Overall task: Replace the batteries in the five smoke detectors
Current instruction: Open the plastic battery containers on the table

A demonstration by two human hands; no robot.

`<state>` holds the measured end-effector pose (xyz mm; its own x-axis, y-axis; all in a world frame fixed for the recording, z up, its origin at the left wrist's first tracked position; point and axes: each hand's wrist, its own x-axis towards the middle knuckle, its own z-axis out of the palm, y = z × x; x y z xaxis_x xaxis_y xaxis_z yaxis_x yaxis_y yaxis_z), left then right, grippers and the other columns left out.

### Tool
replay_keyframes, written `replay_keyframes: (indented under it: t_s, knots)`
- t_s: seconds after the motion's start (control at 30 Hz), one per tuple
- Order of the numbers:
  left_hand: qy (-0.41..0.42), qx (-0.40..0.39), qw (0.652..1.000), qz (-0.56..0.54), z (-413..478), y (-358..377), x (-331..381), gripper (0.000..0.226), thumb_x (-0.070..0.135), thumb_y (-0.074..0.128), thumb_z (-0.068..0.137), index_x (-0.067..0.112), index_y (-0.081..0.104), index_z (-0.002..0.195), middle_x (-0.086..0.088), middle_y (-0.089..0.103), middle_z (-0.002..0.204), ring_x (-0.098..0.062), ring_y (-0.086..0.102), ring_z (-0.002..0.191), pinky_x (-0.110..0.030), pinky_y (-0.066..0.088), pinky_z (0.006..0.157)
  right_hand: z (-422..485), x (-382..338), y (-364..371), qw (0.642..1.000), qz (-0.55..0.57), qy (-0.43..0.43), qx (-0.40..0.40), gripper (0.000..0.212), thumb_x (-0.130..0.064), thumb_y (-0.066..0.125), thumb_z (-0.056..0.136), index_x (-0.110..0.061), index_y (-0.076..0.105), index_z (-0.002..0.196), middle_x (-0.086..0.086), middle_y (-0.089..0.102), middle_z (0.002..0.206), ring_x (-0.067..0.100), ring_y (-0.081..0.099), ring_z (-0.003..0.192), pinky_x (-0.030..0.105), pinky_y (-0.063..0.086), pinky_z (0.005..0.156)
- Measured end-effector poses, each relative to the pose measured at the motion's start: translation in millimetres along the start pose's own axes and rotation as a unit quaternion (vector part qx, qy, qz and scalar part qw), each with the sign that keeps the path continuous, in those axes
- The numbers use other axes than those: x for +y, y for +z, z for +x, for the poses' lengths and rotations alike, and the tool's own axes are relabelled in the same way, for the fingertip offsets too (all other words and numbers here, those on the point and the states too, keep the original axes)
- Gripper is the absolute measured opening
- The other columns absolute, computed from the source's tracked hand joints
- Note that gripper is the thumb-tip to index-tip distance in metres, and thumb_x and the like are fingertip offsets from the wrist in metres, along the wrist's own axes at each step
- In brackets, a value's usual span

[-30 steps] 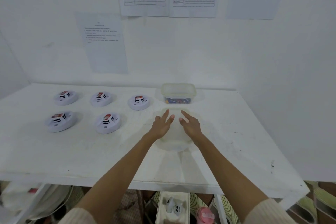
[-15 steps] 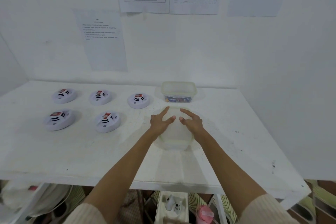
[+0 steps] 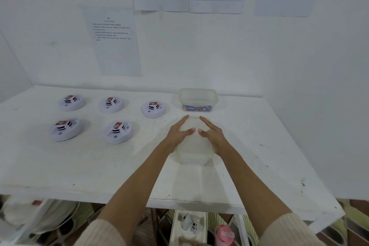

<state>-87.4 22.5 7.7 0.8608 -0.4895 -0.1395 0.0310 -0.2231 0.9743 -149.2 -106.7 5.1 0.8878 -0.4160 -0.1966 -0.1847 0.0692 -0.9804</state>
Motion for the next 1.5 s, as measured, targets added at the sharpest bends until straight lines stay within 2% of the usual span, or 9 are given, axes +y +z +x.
replay_keyframes:
  t_s: [0.2,0.47,0.63,0.83,1.03,1.1,1.23,1.37,1.5]
  knots:
    - [0.015,0.029,0.999,0.016,3.1,1.6,0.4,0.065,0.031,0.065,0.086,0.033,0.033,0.142,-0.005,0.040,0.145,-0.026,0.043,0.126,-0.036,0.040,0.100,4.9,2.1,-0.7,0.994,-0.064,-0.047,0.071,0.056,-0.017,0.073,0.076,-0.036,0.055,0.125,0.006,0.050,0.137,0.028,0.042,0.128,0.045,0.039,0.105]
    - [0.015,0.066,0.997,0.036,2.9,6.2,1.1,0.073,0.035,0.069,0.082,0.031,0.030,0.144,-0.006,0.038,0.147,-0.026,0.040,0.131,-0.040,0.036,0.107,3.2,-2.3,-7.5,0.994,-0.086,-0.046,0.052,0.063,-0.022,0.077,0.073,-0.029,0.051,0.131,0.008,0.052,0.135,0.028,0.046,0.124,0.044,0.042,0.103]
    - [0.050,0.147,0.978,0.143,-2.8,-1.5,0.2,0.081,0.049,0.070,0.075,0.030,0.032,0.144,-0.002,0.043,0.145,-0.021,0.040,0.132,-0.034,0.032,0.106,2.2,-8.1,-4.2,0.993,-0.094,-0.061,0.050,0.065,-0.020,0.077,0.074,-0.027,0.050,0.132,0.008,0.051,0.135,0.026,0.042,0.127,0.042,0.040,0.105]
    - [0.016,0.090,0.950,0.297,2.6,-1.9,7.4,0.086,0.068,0.055,0.076,0.038,0.016,0.147,-0.011,0.039,0.145,-0.028,0.037,0.133,-0.042,0.036,0.102,0.0,-4.6,-6.2,0.990,-0.113,-0.050,0.066,0.068,-0.025,0.072,0.078,-0.026,0.040,0.139,0.009,0.047,0.138,0.026,0.043,0.127,0.039,0.039,0.105]
    - [-0.001,0.109,0.894,0.435,-4.5,12.7,14.0,0.071,0.059,0.033,0.092,0.026,0.006,0.149,-0.022,0.031,0.140,-0.035,0.032,0.128,-0.042,0.031,0.101,-3.4,-1.8,-2.0,0.986,-0.132,-0.046,0.095,0.077,-0.039,0.072,0.076,-0.036,0.031,0.141,0.013,0.038,0.137,0.031,0.041,0.125,0.046,0.040,0.103]
    - [-0.009,0.111,0.897,0.428,-6.5,17.5,12.7,0.069,0.055,0.029,0.095,0.021,0.006,0.149,-0.023,0.025,0.144,-0.035,0.028,0.131,-0.043,0.028,0.104,-2.9,1.3,-3.0,0.988,-0.111,-0.044,0.099,0.075,-0.038,0.068,0.080,-0.033,0.027,0.143,0.013,0.032,0.140,0.031,0.037,0.128,0.045,0.037,0.105]
    - [-0.008,0.121,0.937,0.329,-8.1,12.4,13.3,0.067,0.045,0.040,0.096,0.018,0.010,0.149,-0.019,0.022,0.148,-0.033,0.023,0.136,-0.044,0.026,0.106,-1.4,5.8,-2.2,0.992,-0.059,-0.053,0.100,0.057,-0.035,0.059,0.088,-0.036,0.033,0.138,0.012,0.036,0.141,0.029,0.037,0.128,0.048,0.035,0.106]
    - [0.024,0.133,0.960,0.244,-6.9,6.8,23.8,0.064,0.037,0.042,0.097,0.015,0.011,0.149,-0.017,0.020,0.150,-0.030,0.019,0.139,-0.044,0.024,0.108,2.1,-4.7,-3.2,0.988,-0.062,-0.077,0.122,0.065,-0.019,0.068,0.080,-0.038,0.038,0.135,0.014,0.045,0.131,0.030,0.043,0.121,0.049,0.040,0.102]
    - [0.084,0.138,0.969,0.188,-4.6,5.4,29.4,0.059,0.037,0.040,0.098,0.017,0.017,0.148,-0.013,0.034,0.145,-0.028,0.036,0.132,-0.042,0.032,0.106,-8.7,-23.1,-9.7,0.988,-0.008,-0.131,0.087,0.079,-0.010,0.072,0.077,-0.033,0.031,0.141,0.007,0.047,0.133,0.023,0.047,0.118,0.038,0.045,0.095]
